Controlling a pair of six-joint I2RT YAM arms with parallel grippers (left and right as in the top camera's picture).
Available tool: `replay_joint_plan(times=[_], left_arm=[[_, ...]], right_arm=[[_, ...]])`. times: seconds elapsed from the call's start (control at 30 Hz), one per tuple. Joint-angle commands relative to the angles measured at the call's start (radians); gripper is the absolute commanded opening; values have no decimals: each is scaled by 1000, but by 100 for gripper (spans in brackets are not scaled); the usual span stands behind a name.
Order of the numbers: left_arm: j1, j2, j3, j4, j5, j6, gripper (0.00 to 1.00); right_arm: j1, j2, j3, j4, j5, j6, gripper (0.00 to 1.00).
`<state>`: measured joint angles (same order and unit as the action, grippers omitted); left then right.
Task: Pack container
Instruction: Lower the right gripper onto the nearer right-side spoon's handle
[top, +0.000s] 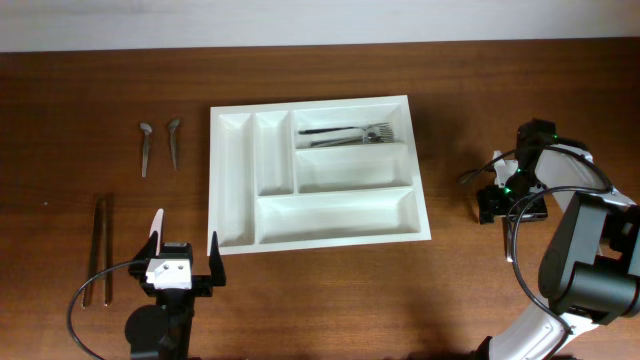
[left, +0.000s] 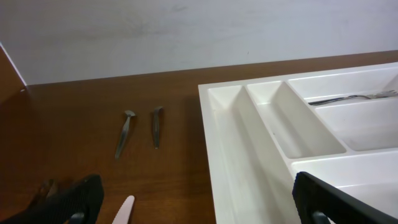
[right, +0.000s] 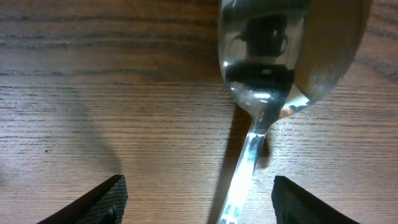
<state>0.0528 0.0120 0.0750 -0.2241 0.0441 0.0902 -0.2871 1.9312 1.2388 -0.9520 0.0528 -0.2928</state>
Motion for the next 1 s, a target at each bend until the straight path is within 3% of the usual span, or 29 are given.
replay_joint_plan(times=[0.0,0.33,0.47,0.97], left_arm=[[2,-7,-6,0,-11,16,99],[2,-7,-6,0,-11,16,99],[2,-7,-6,0,-11,16,99],[2,-7,-6,0,-11,16,99]], right_arm=[[-20,7,-8,4,-48,1,75],[-118,7,-8,-2,-83,-54,76],[-118,7,-8,-26,-83,-118,76],[-117,13,-8,-12,-71,-145,75]])
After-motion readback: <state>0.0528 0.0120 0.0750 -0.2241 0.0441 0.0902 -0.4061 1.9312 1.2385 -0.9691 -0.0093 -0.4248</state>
